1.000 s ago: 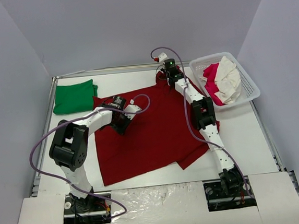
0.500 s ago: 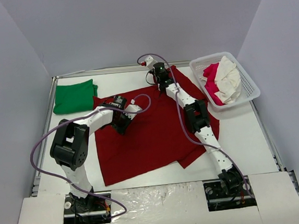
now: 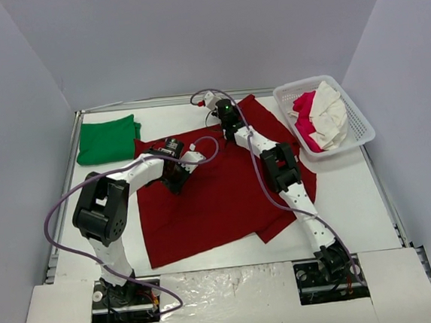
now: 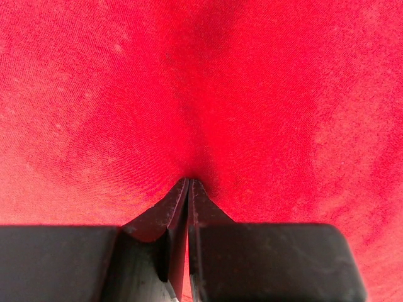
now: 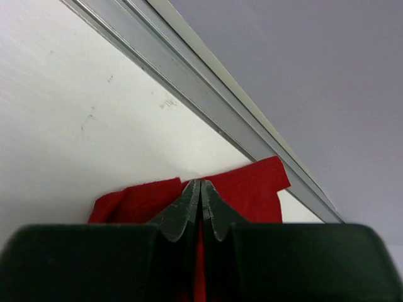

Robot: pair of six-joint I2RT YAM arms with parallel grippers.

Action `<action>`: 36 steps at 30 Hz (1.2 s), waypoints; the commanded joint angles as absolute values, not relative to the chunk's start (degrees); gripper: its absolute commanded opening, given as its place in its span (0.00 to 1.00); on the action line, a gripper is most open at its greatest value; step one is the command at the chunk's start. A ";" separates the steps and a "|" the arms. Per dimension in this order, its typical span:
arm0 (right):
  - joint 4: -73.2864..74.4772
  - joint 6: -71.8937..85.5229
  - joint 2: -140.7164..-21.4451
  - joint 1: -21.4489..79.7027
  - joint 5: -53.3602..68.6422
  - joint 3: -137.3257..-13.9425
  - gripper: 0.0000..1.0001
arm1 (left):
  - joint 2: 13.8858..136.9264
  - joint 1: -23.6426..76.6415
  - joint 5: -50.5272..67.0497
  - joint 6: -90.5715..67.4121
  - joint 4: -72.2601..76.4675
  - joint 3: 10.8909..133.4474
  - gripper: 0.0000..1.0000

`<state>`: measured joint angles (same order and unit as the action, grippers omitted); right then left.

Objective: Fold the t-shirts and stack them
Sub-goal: Flatten out the tshirt

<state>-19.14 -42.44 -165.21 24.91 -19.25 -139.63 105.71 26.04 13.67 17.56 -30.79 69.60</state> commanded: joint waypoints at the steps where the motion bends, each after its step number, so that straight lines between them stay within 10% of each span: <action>1: -21.53 -43.77 -154.88 24.08 -23.38 -136.07 0.00 | 109.43 27.33 16.79 17.49 -33.13 67.15 0.02; 21: 0.66 -31.92 -131.68 23.29 -22.16 -118.67 0.00 | 102.75 26.37 17.75 18.02 -32.87 66.09 0.02; 28: 12.73 -24.96 -113.04 19.96 -7.66 -96.72 0.43 | 93.80 20.84 18.11 17.75 -32.78 68.02 0.08; 36: 24.07 -25.05 -99.60 18.72 3.06 -81.49 0.43 | 83.52 15.29 18.02 21.43 -38.14 66.45 0.16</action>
